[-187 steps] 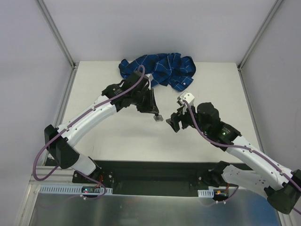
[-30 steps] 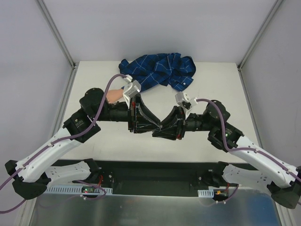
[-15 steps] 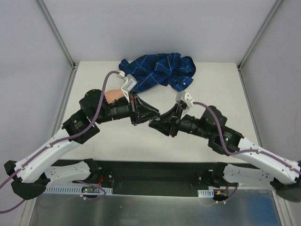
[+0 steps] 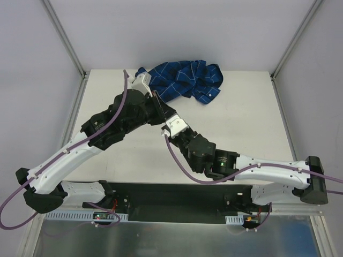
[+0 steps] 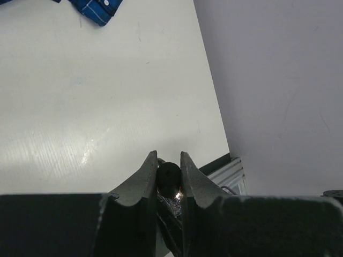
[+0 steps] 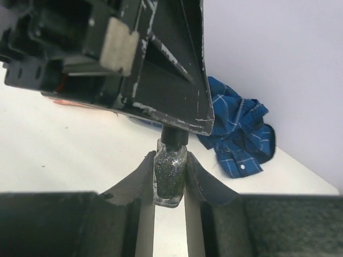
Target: Paint the nails
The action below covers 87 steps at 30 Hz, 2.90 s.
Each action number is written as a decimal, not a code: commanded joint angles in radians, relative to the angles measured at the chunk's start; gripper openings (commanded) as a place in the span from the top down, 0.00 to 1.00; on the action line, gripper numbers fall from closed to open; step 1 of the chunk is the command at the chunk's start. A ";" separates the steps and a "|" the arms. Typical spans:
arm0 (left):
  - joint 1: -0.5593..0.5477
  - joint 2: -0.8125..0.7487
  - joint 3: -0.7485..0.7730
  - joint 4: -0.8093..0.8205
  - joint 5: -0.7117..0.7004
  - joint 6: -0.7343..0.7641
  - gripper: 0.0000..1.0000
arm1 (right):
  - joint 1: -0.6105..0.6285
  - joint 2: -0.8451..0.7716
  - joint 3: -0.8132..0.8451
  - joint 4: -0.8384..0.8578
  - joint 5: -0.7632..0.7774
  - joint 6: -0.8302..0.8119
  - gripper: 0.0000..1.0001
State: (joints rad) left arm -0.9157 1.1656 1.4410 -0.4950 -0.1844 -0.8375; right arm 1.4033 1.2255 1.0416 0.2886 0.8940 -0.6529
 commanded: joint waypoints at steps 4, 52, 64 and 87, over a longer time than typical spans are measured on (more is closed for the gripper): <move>-0.002 -0.027 0.076 0.022 0.121 0.161 0.29 | -0.144 -0.164 0.046 -0.189 -0.565 0.259 1.00; 0.113 -0.195 -0.131 0.257 0.099 0.071 1.00 | 0.091 0.054 0.187 0.195 0.195 -0.195 1.00; 0.113 -0.249 -0.155 0.243 0.221 0.175 0.06 | -0.052 -0.093 0.179 -0.262 -0.577 0.205 1.00; 0.120 -0.365 -0.260 0.492 0.640 0.250 0.06 | -0.460 -0.199 0.051 0.000 -1.617 0.797 1.00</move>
State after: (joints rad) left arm -0.8032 0.7830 1.1786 -0.0948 0.3897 -0.5694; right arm 0.9512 1.0359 1.0813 0.1555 -0.6575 0.0772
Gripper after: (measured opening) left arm 0.976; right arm 0.244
